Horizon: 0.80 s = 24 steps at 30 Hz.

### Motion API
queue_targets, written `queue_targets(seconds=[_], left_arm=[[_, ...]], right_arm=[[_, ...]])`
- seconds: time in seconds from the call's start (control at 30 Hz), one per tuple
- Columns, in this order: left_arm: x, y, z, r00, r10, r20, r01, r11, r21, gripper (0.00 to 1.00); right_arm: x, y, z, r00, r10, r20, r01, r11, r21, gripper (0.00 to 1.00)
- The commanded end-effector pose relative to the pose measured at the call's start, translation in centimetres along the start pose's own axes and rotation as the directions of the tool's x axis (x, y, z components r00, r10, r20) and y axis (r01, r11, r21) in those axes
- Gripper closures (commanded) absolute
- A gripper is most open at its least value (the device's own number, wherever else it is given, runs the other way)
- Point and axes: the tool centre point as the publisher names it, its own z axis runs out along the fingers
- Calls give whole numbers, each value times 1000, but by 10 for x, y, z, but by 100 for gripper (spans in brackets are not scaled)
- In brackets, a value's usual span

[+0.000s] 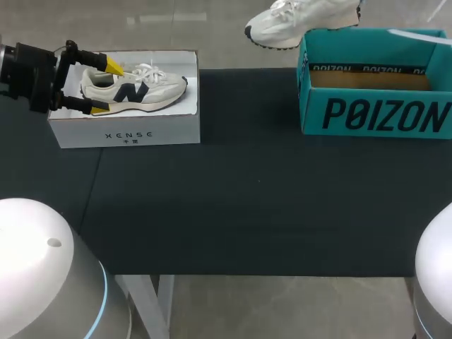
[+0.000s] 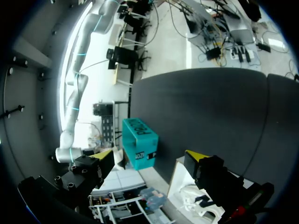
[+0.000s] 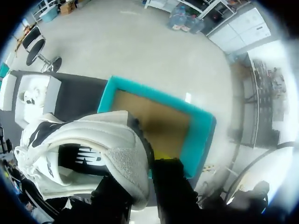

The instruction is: Take the shoe out of the shoebox, open the shoe tongue, remove and reinsert the insole, then place the shoe into the shoebox

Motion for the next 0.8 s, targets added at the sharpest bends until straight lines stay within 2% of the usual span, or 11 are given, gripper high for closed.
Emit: queue_targets(seconds=[0.03, 0.37, 0.8], left_arm=[[0, 0, 0, 1000, 0, -4, 0, 1000, 0, 0], [0, 0, 0, 1000, 0, -4, 0, 1000, 0, 0], [0, 0, 0, 1000, 0, -4, 0, 1000, 0, 0]], right_arm=[[-23, -3, 10, 996, 83, -30, -82, 997, 8, 100], [-57, -30, 39, 977, 209, 46, -209, 978, -24, 100], [-96, -70, 60, 952, 303, 43, -301, 953, -44, 100]])
